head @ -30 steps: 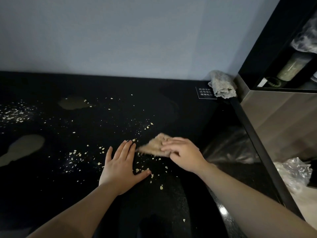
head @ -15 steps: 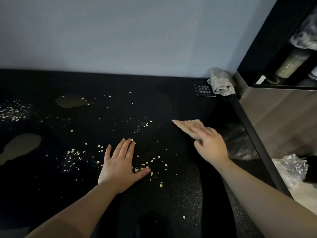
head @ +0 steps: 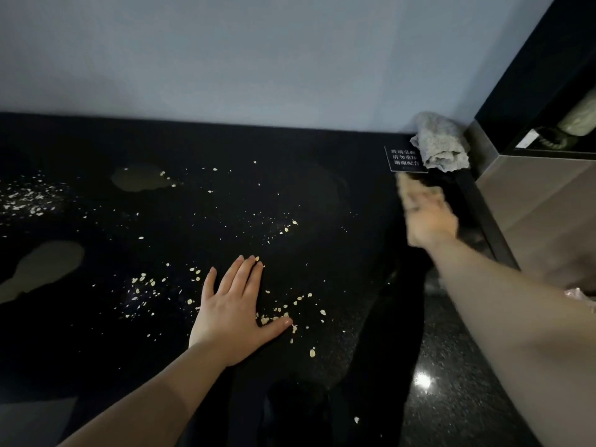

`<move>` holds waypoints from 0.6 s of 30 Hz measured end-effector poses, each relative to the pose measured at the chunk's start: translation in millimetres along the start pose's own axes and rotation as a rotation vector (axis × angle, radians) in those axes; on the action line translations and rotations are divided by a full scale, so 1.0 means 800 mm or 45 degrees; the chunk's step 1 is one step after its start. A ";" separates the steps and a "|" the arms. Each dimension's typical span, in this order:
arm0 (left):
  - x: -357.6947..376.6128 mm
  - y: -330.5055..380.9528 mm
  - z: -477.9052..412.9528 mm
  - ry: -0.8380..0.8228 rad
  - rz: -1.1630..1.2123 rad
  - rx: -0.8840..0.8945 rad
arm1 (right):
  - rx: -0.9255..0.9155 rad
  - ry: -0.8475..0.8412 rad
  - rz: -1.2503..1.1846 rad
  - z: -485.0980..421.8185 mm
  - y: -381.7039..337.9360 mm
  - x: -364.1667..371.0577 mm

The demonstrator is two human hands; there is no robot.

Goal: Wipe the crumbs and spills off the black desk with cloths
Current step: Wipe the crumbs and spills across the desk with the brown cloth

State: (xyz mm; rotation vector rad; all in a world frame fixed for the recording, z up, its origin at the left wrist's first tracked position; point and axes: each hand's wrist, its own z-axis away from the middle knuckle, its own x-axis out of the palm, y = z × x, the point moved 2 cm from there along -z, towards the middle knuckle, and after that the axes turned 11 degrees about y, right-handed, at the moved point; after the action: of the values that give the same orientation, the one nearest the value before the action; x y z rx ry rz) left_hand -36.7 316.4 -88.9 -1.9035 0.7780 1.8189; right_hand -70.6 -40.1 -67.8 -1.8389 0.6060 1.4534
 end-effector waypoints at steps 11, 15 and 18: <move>-0.001 0.003 0.000 0.012 0.011 0.004 | -0.292 0.412 -0.304 0.110 -0.002 -0.012; -0.003 0.003 -0.001 0.019 -0.021 0.014 | 0.155 0.200 -0.001 0.119 0.028 -0.018; -0.003 0.003 0.000 0.008 -0.043 0.024 | -0.268 0.296 -0.192 0.183 -0.036 -0.002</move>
State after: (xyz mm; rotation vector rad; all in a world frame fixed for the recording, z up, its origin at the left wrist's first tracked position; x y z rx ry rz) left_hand -38.2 314.7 -86.1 -1.9004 0.7579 1.7801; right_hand -142.6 90.5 -77.2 -2.1888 0.4255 1.2528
